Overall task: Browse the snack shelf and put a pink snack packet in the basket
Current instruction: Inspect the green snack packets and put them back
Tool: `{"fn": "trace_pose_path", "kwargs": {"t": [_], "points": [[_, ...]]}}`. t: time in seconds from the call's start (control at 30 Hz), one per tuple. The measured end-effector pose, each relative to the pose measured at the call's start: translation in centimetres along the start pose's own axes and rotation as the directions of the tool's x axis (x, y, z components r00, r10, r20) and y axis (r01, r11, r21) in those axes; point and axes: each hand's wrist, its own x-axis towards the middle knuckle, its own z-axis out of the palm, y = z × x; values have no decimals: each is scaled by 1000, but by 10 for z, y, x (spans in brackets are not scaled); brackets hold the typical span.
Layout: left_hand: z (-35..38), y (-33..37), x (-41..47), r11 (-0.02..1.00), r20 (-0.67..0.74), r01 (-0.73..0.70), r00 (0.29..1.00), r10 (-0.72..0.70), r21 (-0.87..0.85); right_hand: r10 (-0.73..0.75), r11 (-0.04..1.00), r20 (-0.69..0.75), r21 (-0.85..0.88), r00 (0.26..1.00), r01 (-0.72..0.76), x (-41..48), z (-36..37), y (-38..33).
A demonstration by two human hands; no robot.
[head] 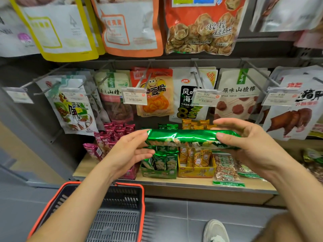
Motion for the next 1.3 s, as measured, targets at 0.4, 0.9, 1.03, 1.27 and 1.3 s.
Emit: {"fn": "trace_pose_path", "kwargs": {"t": [0.4, 0.9, 1.03, 1.27, 1.3], "points": [[24, -5, 25, 973, -17, 2, 1000, -6, -230, 11, 940, 155, -337, 988, 43, -13, -9, -16], [31, -38, 69, 47, 283, -303, 928, 241, 952, -355, 167, 229, -938, 906, 303, 8, 16, -22], [24, -48, 79, -139, 294, -289, 956, 16, 947, -205, 43, 358, -926, 911, 374, 22, 32, -10], [24, -58, 87, -123, 298, -285, 948, 108, 951, -156, 102, 304, -941, 940, 322, 63, 45, 23], [24, -59, 87, -125, 305, -291, 945, 118, 949, -166, 132, 295, -939, 941, 318, 69, 47, 27]]}}
